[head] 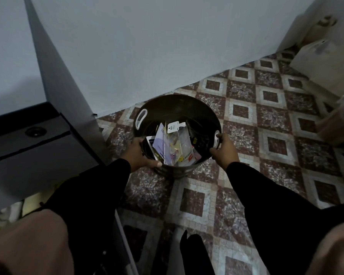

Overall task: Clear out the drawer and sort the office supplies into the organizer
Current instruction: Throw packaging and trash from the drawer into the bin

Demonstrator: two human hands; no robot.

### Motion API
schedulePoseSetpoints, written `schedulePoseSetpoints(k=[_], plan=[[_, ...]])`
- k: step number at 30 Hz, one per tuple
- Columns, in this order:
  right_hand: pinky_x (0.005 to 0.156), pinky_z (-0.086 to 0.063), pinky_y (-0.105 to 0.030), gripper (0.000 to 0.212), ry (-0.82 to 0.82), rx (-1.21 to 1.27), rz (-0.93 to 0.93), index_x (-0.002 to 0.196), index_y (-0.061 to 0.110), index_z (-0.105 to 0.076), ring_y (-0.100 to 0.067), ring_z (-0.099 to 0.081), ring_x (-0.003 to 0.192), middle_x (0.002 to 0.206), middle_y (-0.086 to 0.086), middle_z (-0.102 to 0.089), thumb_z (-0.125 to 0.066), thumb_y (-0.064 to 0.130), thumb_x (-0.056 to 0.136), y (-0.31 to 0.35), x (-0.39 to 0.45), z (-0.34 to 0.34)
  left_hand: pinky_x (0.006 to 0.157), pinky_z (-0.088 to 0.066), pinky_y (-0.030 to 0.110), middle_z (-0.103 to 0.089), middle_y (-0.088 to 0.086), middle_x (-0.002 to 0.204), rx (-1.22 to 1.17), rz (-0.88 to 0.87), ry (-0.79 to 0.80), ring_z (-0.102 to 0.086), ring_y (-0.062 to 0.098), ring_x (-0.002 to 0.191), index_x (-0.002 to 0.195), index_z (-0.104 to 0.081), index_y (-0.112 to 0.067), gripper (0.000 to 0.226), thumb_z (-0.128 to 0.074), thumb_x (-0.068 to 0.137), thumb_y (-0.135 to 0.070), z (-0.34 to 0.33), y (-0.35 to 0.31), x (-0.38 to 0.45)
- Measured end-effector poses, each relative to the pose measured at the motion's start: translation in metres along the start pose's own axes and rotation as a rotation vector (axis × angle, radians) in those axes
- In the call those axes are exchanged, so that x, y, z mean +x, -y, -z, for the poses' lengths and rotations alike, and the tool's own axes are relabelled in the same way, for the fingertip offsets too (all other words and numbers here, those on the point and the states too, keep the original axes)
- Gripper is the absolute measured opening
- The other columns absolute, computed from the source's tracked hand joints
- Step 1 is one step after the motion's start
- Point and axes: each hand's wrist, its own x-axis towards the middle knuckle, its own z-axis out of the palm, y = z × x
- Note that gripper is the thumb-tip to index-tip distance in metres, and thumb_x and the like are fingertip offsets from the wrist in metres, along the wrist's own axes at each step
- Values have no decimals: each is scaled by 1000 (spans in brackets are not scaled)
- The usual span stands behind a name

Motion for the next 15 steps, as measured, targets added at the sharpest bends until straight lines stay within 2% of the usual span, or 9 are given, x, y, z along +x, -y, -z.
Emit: schedulePoseSetpoints(k=[2, 7, 11, 13, 15], plan=[[77, -46, -35, 48, -5, -19, 4, 134, 9, -38, -33, -57, 99, 134, -14, -46, -55, 4, 89, 0, 1, 0, 107, -36, 42, -33, 12, 143, -4, 9, -3, -38, 29, 128, 139, -30, -10, 105, -89, 55, -31, 0, 1, 3], [86, -51, -48, 58, 86, -70, 3, 138, 11, -33, -35, -56, 105, 132, -16, -48, -62, 13, 87, 9, -8, 5, 106, -31, 35, -26, 10, 152, -81, -16, 29, -30, 27, 137, 147, -15, -8, 108, -84, 66, -18, 2, 1, -8], [90, -49, -43, 67, 144, -139, -13, 142, 11, -28, -35, -56, 109, 130, -17, -51, -65, 16, 86, 23, -32, 10, 110, -32, 46, -21, 5, 155, -128, -67, 61, -25, 26, 141, 149, -14, -20, 112, -86, 63, -26, 14, -1, -45], [88, -46, -38, 63, 149, -152, -4, 141, 9, -30, -34, -53, 112, 131, -17, -50, -63, 19, 88, 32, -50, 11, 108, -33, 38, -21, 3, 155, -139, -75, 76, -25, 25, 141, 150, -14, -20, 105, -82, 70, -25, 20, 1, -70], [85, -44, -38, 59, 151, -145, 26, 138, 7, -33, -32, -52, 113, 132, -15, -49, -61, 24, 89, 44, -73, 11, 96, -36, 28, -26, 6, 153, -162, -68, 74, -30, 24, 138, 150, -15, -15, 93, -75, 79, -16, 25, 5, -95]])
